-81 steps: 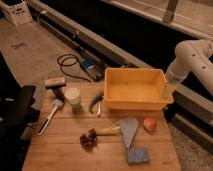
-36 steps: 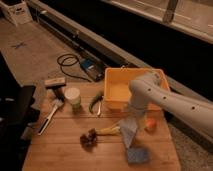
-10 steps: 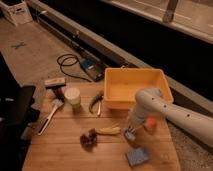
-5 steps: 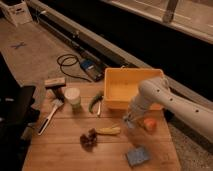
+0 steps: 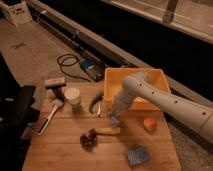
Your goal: Place towel in table surface
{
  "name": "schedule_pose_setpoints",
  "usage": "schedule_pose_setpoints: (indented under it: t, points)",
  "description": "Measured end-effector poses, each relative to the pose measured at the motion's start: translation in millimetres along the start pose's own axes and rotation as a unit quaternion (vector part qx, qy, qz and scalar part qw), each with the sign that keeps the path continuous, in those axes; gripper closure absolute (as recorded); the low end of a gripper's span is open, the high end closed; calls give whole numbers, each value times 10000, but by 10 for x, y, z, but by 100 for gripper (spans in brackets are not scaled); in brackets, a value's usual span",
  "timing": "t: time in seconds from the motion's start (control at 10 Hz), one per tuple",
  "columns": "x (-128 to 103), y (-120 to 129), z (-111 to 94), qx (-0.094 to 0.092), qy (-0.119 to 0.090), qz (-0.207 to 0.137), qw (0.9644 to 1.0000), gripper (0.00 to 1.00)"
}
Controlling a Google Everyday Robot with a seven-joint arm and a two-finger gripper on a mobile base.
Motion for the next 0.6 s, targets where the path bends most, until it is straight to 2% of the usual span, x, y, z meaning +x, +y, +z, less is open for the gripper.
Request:
schedule_pose_setpoints:
  t: [0.2, 0.3, 0.5, 0.6]
  points:
    - [-24, -124, 211, -118, -216, -81, 9997, 69]
    - [7, -93, 363, -219, -341, -59, 9992, 56]
    - [67, -37, 514, -284, -427, 8, 9987, 39]
    - [83, -32, 578, -294, -446, 36, 9986, 26]
